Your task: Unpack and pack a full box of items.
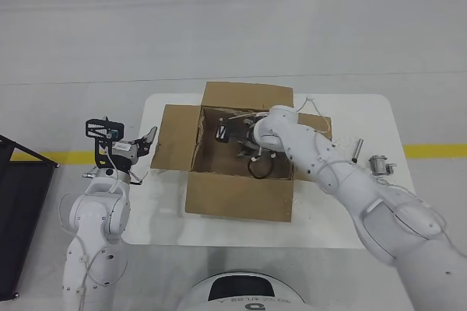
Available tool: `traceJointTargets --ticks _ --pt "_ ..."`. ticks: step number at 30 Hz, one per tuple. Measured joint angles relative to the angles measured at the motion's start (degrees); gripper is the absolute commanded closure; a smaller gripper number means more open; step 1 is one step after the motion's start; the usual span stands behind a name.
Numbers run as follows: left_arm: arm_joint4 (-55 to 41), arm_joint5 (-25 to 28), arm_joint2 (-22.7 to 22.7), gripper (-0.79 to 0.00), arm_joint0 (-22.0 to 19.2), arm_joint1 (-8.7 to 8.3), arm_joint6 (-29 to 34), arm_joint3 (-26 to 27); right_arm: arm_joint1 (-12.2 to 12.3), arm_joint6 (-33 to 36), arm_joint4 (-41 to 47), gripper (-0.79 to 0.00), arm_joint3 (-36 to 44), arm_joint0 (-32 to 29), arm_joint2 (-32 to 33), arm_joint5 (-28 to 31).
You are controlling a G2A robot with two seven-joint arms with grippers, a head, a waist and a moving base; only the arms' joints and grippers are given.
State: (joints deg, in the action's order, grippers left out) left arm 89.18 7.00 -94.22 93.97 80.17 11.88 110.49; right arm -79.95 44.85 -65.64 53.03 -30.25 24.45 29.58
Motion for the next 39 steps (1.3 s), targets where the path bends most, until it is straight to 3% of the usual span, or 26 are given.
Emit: traceJointTargets --ticks 5,21,28,32,39 --pt "0.00 0.00 0.00 -0.785 0.00 0.00 0.00 0.00 -4.09 -2.25 0.04 -0.542 -7.55 2.10 -2.99 1.29" --pt "0.00 0.00 0.00 -0.785 0.00 0.00 0.00 0.00 -13.45 -5.73 -2.98 -0.391 -23.62 5.10 -7.35 1.92" --pt "0.00 0.00 0.00 -0.785 0.00 0.00 0.00 0.00 -16.11 -6.70 -4.71 -0.391 -28.18 5.95 -8.02 1.45" --pt "0.00 0.00 0.00 -0.785 0.00 0.00 0.00 0.00 -17.55 -6.86 -6.11 -0.456 -30.34 6.21 -8.53 1.20" --pt "0.00 0.00 0.00 -0.785 0.00 0.00 0.00 0.00 -19.54 -7.71 -7.45 -0.462 -33.96 6.75 -8.78 0.96"
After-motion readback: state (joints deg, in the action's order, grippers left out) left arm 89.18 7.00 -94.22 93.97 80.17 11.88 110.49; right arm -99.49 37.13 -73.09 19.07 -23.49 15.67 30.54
